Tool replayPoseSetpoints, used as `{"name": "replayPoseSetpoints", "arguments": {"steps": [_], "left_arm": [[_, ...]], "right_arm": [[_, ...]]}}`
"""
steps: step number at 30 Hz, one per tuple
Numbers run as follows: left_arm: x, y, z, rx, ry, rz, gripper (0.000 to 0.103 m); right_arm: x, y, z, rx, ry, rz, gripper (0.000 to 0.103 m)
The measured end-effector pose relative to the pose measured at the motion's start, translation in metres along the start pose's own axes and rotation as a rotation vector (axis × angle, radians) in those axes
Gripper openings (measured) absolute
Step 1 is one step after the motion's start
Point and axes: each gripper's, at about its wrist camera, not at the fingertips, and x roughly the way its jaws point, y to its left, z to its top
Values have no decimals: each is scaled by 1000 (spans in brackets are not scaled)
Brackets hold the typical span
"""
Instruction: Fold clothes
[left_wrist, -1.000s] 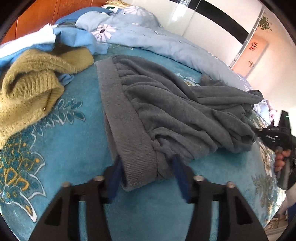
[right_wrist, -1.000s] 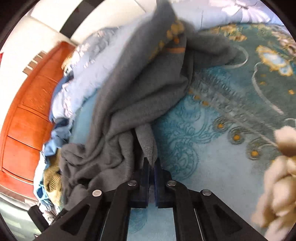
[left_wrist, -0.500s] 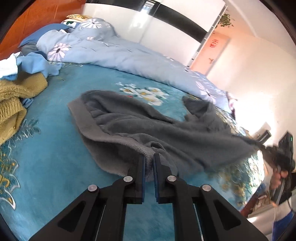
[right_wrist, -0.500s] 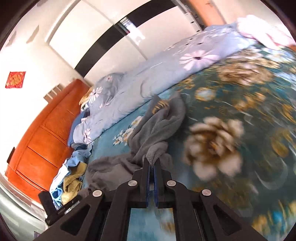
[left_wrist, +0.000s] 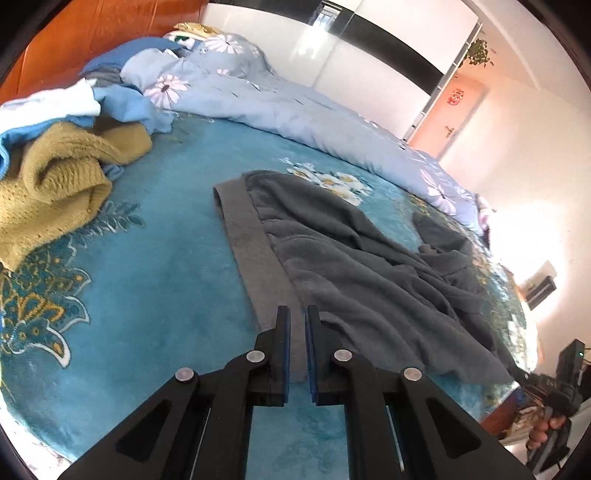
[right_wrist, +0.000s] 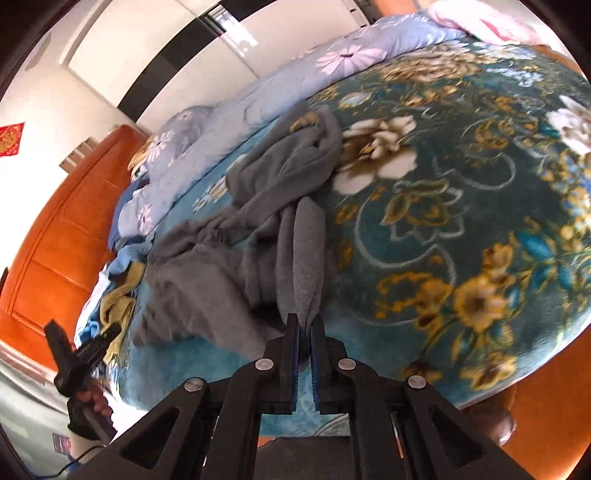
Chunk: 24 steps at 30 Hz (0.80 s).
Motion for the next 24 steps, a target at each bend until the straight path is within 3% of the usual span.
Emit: {"name": "replayPoseSetpoints", "arguments": {"steps": [2,3,5,9,15,19,21,24], "left_arm": [[4,0,-1,16,11,12,16],[6,-1,-3,25,19,23,31],[11,-2,-7,33,35,38,44],[27,-9,-12,50,66,38,49],[47,-16,-15,78,107,73,56],[50,-16,-15,107,115,85,57],[51,-19,-15,130,114,94,57],[56,-24,-13,171,119,110,57]], "right_arm": [[-6,-1,14,-9,-26,-32,16],[-9,-2,20,-13,-39,-47,25],[-15,-3,35,-20,-65,-77,37],[7,4,84,-16,-73,-65,42],[90,16,138,-44,45,-103,42],[130,23,147,-95,116,-169,42],[141,33,148,-179,132,-230,24],[146,54,149,-313,126,-299,11]]}}
